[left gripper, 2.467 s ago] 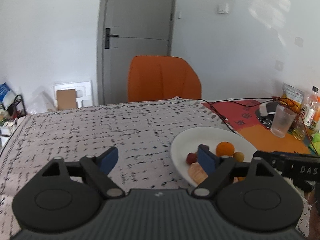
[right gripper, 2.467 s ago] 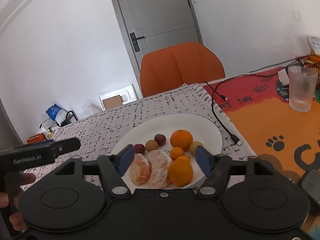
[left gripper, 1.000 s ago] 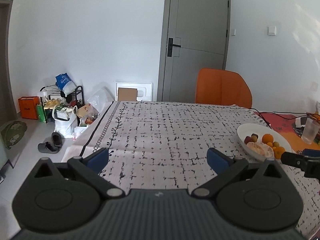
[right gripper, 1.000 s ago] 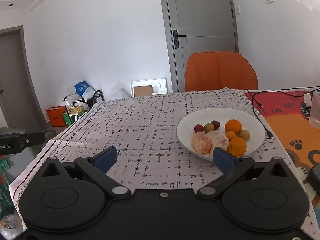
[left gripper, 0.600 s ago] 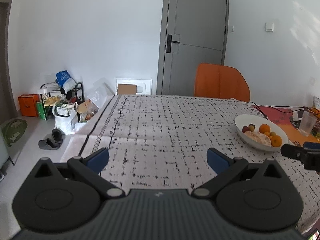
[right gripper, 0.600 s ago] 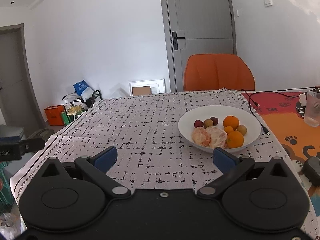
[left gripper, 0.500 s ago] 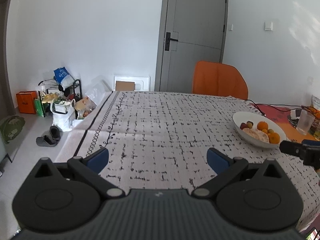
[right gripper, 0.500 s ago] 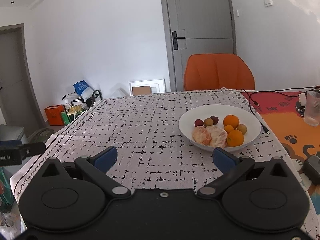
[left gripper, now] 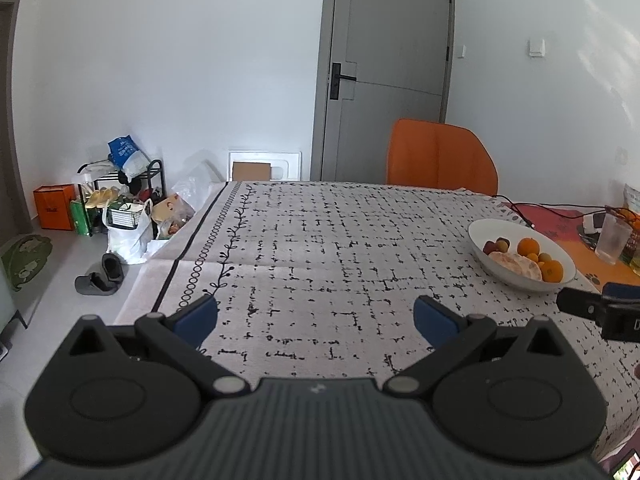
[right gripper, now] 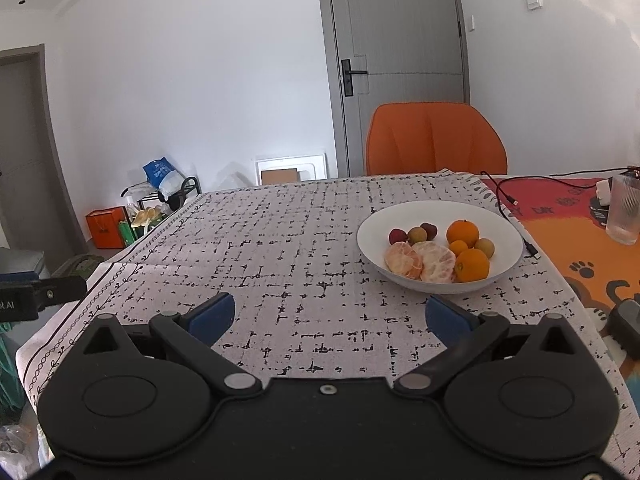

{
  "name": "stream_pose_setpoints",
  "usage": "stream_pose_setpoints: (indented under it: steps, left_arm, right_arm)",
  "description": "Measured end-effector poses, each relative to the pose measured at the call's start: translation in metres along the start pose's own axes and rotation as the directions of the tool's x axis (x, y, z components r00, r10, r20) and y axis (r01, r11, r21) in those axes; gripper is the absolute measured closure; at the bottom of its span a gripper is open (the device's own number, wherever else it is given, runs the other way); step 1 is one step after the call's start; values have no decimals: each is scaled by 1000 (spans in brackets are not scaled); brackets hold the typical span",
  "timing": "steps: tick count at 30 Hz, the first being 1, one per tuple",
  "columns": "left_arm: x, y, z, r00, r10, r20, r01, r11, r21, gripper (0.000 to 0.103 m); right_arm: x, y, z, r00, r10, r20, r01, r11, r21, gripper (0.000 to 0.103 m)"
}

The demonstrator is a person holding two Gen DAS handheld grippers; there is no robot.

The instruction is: Organize fruits

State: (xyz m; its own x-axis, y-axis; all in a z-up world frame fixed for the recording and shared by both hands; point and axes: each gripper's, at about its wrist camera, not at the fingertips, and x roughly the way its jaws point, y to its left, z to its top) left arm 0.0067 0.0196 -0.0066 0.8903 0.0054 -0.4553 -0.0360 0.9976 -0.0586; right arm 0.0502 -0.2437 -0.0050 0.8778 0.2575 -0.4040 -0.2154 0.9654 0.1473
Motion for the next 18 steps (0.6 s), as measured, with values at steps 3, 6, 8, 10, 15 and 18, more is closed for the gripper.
stream_pose_setpoints:
  steps: [3, 6, 8, 10, 15, 18]
  left_arm:
    - [1, 0, 0, 1000, -1, -3, 1, 1000, 0, 0]
    - [0, 0, 1, 1000, -2, 2, 2, 1000, -4, 0]
    - [0, 1, 1, 1000, 0, 3, 0, 1000, -3, 0]
    - [-1, 1, 1, 1000, 0, 2, 0, 1000, -3, 0]
    - [0, 2, 2, 1000, 0, 1, 0, 1000, -8, 0]
    - [-1, 1, 0, 1000, 0, 1, 0, 1000, -2, 0]
  right_arm:
    - [-1, 0, 1, 1000, -4, 4, 4, 1000, -2, 0]
    - [0, 0, 2, 1000, -7, 1, 7, 1000, -6, 0]
    - [-1, 0, 3, 1000, -11, 2, 11, 1000, -3, 0]
    - [0, 0, 3, 1000, -7, 1, 7, 1000, 0, 0]
    - [-2, 2, 3, 1000, -5, 4, 5, 1000, -9, 0]
    - [-2, 4, 4, 1000, -3, 8, 3, 1000, -12, 0]
